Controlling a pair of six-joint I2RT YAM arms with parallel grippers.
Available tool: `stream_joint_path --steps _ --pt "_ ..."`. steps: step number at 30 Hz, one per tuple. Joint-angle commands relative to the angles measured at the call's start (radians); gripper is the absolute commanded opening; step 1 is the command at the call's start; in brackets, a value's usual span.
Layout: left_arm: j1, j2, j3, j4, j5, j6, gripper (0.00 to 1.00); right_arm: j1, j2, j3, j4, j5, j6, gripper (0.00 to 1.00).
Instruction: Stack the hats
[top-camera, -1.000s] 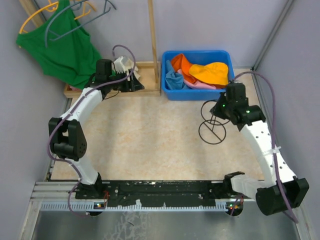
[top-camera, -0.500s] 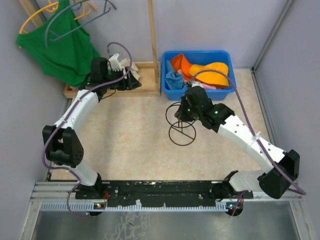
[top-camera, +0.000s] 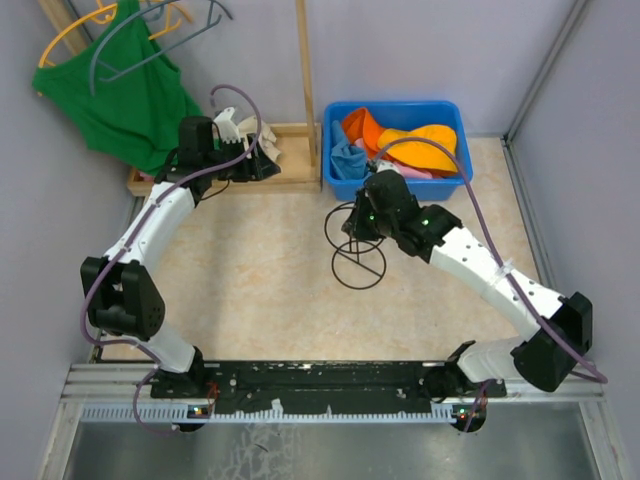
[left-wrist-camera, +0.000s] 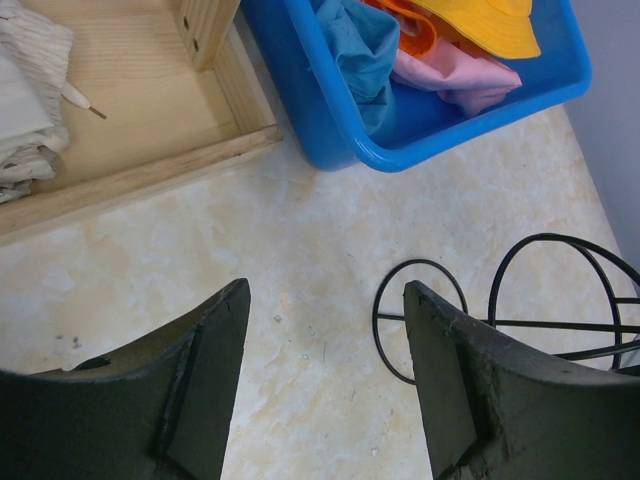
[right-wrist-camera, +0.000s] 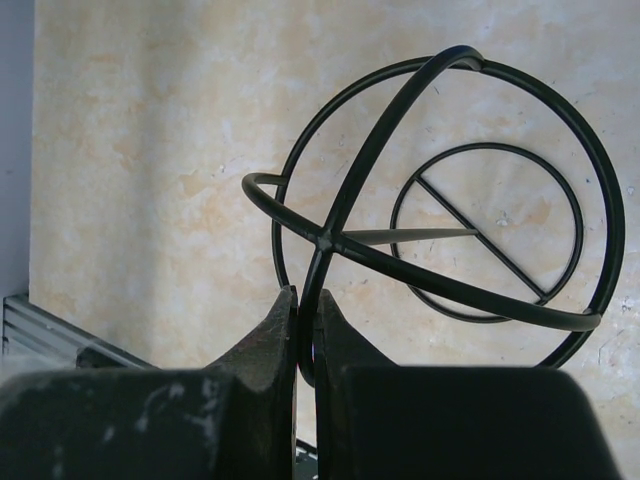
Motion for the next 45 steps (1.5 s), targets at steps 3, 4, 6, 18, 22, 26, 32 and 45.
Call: stream_joint_path --steps 3,4,6,18,22,26,32,45 --pt "0.0 -0.033 -0.01 -0.008 -0.002 -0.012 0.69 0.014 0.007 0.111 0.013 -0.033 -0.006 0.04" --pt "-0.001 -0.034 -0.011 -0.009 -0.001 -0.011 0.69 0.013 0.005 0.115 0.001 -0.041 -0.01 0.08" --pt "-0.002 -0.038 -0.016 -0.008 -0.002 -0.01 0.69 0.014 -0.006 0.111 -0.009 -0.053 -0.013 0.15" --pt "-0.004 -0.042 -0.048 0.08 0.035 -0.064 0.7 0.015 -0.142 0.08 -0.116 0.041 -0.017 0.48" --pt "-0.004 -0.039 -0.067 0.127 0.037 -0.074 0.72 0.012 -0.194 0.101 -0.203 0.134 -0.043 0.61" --pt "-0.003 -0.015 -0.052 0.133 0.087 -0.084 0.73 -0.053 -0.208 0.139 -0.179 0.19 -0.115 0.98" --pt "-0.004 -0.002 -0.043 0.132 0.144 -0.116 0.75 -0.304 -0.2 0.131 0.075 0.078 -0.088 0.99" --pt "-0.001 0.002 -0.032 0.112 0.131 -0.141 0.8 -0.539 0.715 1.108 -0.265 0.188 -0.215 0.96"
